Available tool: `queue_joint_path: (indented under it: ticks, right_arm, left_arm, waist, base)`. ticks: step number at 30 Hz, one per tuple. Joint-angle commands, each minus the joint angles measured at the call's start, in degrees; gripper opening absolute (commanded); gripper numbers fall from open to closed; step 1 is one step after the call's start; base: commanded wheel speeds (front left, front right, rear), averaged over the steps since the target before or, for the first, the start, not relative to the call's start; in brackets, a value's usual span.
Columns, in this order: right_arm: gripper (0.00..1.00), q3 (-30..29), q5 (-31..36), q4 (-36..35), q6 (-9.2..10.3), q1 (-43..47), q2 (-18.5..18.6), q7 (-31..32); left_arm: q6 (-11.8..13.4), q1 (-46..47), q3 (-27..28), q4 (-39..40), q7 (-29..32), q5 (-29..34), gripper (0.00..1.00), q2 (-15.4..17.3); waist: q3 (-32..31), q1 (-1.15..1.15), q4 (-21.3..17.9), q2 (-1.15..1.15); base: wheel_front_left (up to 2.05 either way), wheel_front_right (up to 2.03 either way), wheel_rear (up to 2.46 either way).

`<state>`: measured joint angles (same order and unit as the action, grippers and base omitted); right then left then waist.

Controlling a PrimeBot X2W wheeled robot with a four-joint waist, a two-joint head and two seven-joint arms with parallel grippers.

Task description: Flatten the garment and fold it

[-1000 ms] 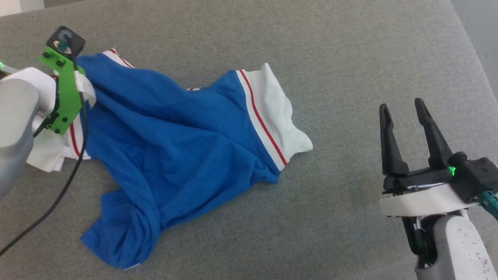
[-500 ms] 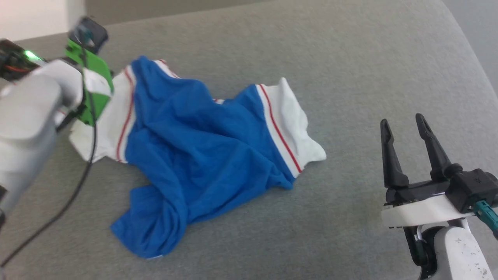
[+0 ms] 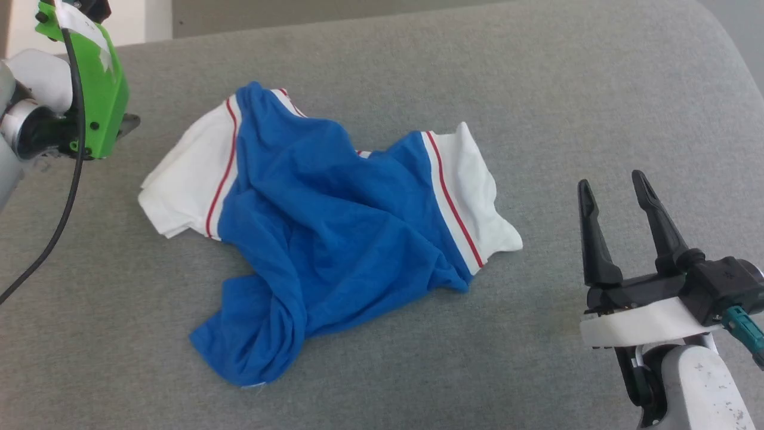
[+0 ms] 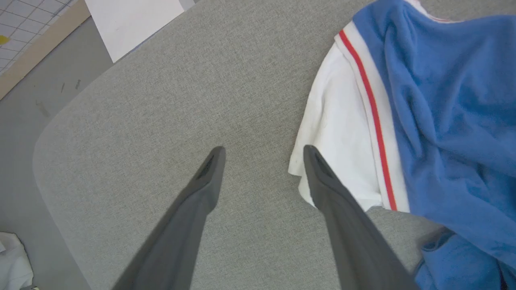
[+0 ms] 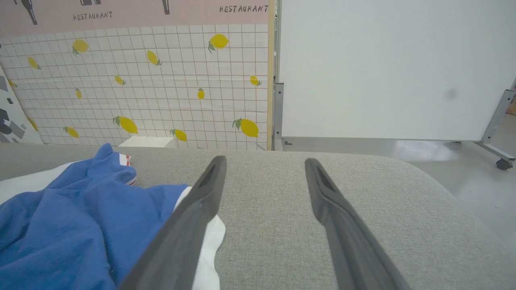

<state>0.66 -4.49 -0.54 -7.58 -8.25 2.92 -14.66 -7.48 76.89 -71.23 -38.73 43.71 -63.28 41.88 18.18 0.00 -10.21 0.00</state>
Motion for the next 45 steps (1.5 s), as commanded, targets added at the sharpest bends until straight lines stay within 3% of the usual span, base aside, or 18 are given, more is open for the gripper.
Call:
queue_joint_path:
  ticks: [1, 18, 19, 20, 28, 33, 40, 45]
  right_arm:
    - [1.00, 0.26, -0.08, -0.33, 0.09, -0.91, -0.04, -0.34]
    - [1.00, 0.44, -0.56, -0.48, 0.09, -3.00, -0.04, -0.34]
    - [1.00, 0.51, -0.46, -0.40, 0.09, -3.11, -0.04, -0.34]
    - [1.00, 0.54, -0.37, -0.33, 0.09, -3.19, -0.04, -0.34]
    - [1.00, -0.67, 4.27, -0.98, 0.09, -6.10, 0.70, -0.34]
    - [1.00, 2.07, 4.68, 1.97, 0.09, -11.24, 7.68, 0.05]
    - [1.00, 18.03, -6.23, 8.53, 0.09, -24.40, 21.53, 15.08]
    - [1.00, 37.27, -20.50, 11.41, 0.09, -36.43, 30.92, 32.50]
  left_arm:
    - [-0.01, 0.60, -0.21, 0.11, 0.84, -0.19, 1.00, 0.34]
    - [0.21, -7.94, -1.67, -0.81, 5.34, 2.81, 1.00, 1.09]
    - [0.18, -8.20, -1.70, -0.77, 5.29, 3.02, 0.20, 1.15]
    - [0.15, -8.35, -1.72, -0.72, 5.18, 3.08, 0.00, 1.21]
    - [0.02, -8.64, -1.32, 1.55, -1.06, 3.63, 0.00, 2.51]
    - [0.01, -9.26, -1.23, 4.41, -4.38, 2.83, 0.00, 3.60]
    - [0.00, -10.42, -1.19, 6.86, -7.14, 1.44, 0.00, 3.74]
    - [0.00, -10.37, -1.35, 7.70, -7.76, 1.61, 0.00, 3.07]
  waist:
    - [1.54, 0.00, -1.14, 0.00]
    - [5.94, 0.00, -3.85, 0.00]
    - [5.79, 0.00, -3.80, 0.00]
    - [5.60, 0.00, -3.71, 0.00]
    - [1.27, 0.00, -1.07, 0.00]
    - [-1.53, 0.00, 1.15, 0.00]
    - [-3.43, 0.00, 3.06, 0.00]
    - [-3.18, 0.00, 4.51, 0.00]
  base:
    - [0.00, 0.00, 0.00]
    - [0.00, 0.00, 0.00]
    - [0.00, 0.00, 0.00]
    - [0.00, 0.00, 0.00]
    - [0.00, 0.00, 0.00]
    - [0.00, 0.00, 0.00]
    - [0.00, 0.00, 0.00]
    - [0.00, 0.00, 0.00]
